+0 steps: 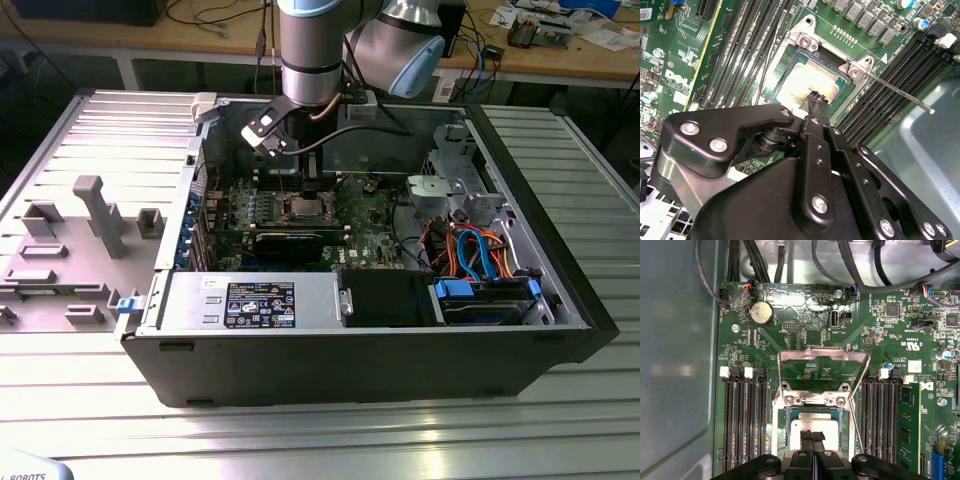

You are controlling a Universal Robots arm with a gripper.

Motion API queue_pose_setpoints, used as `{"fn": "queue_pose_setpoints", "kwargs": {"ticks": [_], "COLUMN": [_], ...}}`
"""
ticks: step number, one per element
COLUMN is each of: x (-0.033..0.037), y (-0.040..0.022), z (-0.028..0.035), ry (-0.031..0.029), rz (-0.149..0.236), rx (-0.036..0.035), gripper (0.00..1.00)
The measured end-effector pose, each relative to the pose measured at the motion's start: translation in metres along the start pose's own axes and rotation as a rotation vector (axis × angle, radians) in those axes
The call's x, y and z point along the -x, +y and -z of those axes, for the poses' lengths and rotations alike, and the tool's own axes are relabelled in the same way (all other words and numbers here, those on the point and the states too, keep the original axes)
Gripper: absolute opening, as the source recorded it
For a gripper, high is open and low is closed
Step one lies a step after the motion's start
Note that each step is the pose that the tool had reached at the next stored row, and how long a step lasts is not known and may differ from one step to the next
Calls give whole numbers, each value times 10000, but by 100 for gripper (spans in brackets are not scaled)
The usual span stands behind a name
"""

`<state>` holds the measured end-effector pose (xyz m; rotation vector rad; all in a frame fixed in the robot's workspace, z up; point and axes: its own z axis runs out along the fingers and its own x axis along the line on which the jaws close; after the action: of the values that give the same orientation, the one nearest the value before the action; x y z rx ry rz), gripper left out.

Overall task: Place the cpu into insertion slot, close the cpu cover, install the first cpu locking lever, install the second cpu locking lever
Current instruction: 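Close the cpu cover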

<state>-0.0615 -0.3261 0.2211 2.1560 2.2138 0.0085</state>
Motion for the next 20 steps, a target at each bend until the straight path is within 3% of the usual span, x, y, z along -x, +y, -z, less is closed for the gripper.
{"fn": "queue_pose_setpoints", "kwargs": {"ticks": [20], "x": [3], "y": [3], "z": [75], "ry": [0], "rz": [0], "rx": [-1], "gripper": [12]}}
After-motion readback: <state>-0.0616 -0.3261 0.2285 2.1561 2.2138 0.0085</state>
